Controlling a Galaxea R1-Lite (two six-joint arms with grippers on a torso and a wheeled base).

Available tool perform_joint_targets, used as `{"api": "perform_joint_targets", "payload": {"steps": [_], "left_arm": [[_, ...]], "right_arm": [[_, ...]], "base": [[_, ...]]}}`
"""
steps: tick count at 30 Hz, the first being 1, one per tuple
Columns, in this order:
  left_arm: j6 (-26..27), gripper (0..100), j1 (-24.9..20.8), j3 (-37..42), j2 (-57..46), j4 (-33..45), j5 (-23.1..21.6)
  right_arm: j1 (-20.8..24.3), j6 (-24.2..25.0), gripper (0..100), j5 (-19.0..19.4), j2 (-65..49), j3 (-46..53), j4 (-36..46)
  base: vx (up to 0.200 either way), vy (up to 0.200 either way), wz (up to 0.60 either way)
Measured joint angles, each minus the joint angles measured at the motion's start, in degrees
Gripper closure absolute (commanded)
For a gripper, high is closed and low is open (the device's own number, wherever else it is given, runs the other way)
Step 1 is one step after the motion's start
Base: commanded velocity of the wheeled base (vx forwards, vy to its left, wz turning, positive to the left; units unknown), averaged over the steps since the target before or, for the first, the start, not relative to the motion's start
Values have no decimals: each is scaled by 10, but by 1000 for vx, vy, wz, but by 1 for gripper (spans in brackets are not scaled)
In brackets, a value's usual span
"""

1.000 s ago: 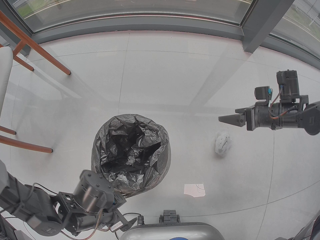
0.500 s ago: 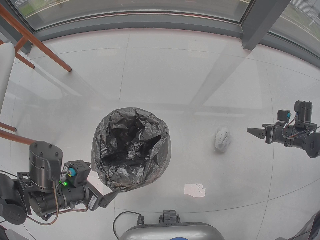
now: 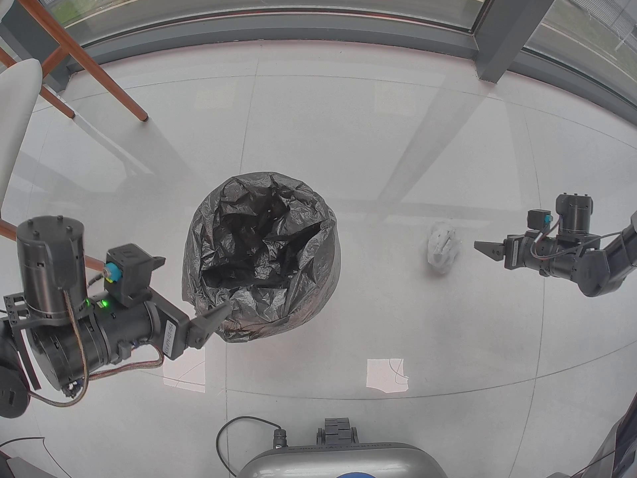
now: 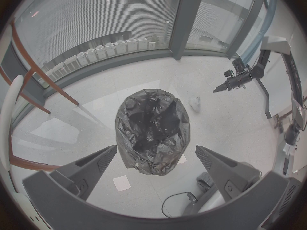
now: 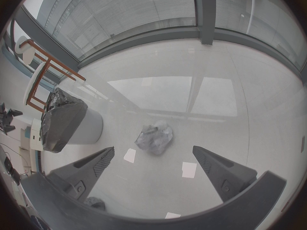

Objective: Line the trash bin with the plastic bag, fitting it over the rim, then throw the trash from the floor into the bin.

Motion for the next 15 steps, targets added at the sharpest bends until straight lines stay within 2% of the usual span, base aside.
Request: {"api": "perform_joint_targets", "payload": {"steps": [10, 15], "left_arm": [[-1, 0, 74, -36, -20, -1, -16], [-1, 0, 91, -41, -24, -1, -19]], "right_arm": [[47, 0, 0, -27, 112, -123, 3], [55, 0, 0, -28, 157, -171, 3]], "base": [[0, 0, 0], [0, 0, 0]]}}
